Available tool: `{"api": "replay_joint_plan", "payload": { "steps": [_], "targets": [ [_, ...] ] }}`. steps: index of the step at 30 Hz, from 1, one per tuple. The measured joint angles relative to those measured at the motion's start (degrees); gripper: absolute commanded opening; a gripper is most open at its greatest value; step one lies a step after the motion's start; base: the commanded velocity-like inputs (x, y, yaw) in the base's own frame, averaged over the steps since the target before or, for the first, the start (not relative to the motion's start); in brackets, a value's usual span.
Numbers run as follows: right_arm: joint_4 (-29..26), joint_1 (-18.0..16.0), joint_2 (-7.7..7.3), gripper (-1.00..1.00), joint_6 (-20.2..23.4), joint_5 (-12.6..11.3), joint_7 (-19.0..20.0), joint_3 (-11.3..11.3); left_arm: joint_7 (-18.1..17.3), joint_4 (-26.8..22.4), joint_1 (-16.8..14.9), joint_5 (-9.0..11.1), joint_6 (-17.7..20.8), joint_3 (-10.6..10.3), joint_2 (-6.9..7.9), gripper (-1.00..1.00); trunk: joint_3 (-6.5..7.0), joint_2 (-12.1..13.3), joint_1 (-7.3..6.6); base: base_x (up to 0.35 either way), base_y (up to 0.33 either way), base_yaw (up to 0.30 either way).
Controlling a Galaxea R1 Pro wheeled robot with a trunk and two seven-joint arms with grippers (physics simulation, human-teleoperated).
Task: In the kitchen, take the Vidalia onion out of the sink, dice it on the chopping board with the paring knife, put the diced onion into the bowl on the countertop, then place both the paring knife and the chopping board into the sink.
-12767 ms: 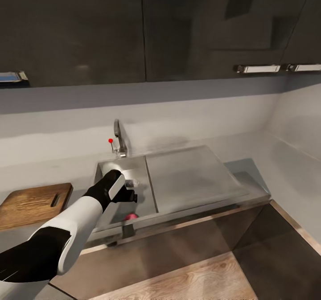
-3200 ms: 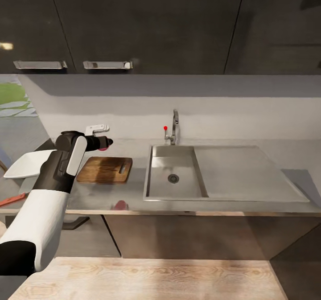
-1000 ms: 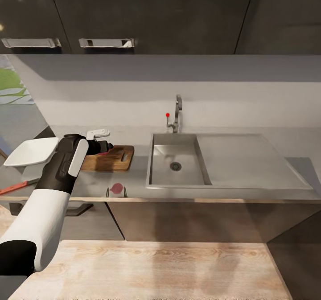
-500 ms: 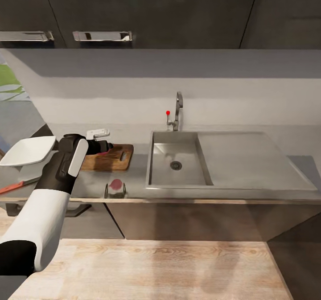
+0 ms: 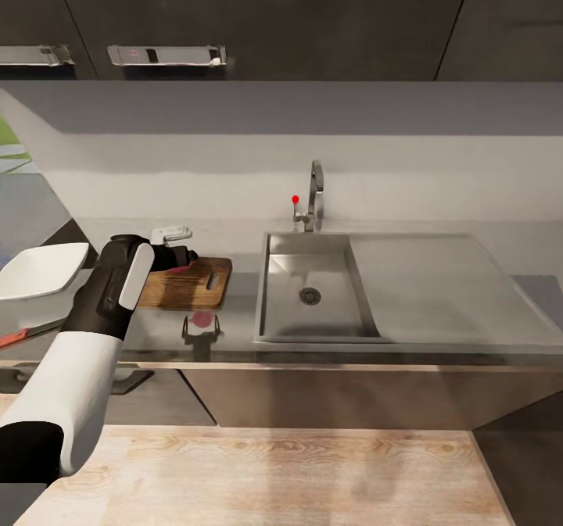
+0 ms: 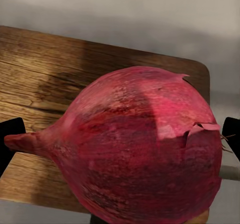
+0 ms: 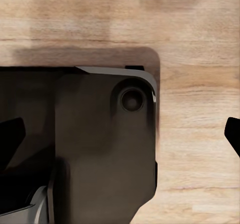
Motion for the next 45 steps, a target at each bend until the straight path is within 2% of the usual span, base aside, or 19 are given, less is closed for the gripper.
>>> {"api": "replay_joint_plan", "payload": {
  "steps": [26,45],
  "targets": [
    [0.05,0.00,0.00,1.00,0.00,0.00,0.00,0.00,0.01,0.23,0.00,0.00,-0.02,0.00,0.09,-1.00,-0.06,0.00,0.00,-0.035,0.014,0.000],
    [0.08,0.00,0.01,1.00,0.00,0.00,0.00,0.03,0.02,0.48,0.00,0.00,-0.03,0.00,0.09,-1.00,-1.68,0.00,0.00,0.015,0.000,0.000]
  ]
}}
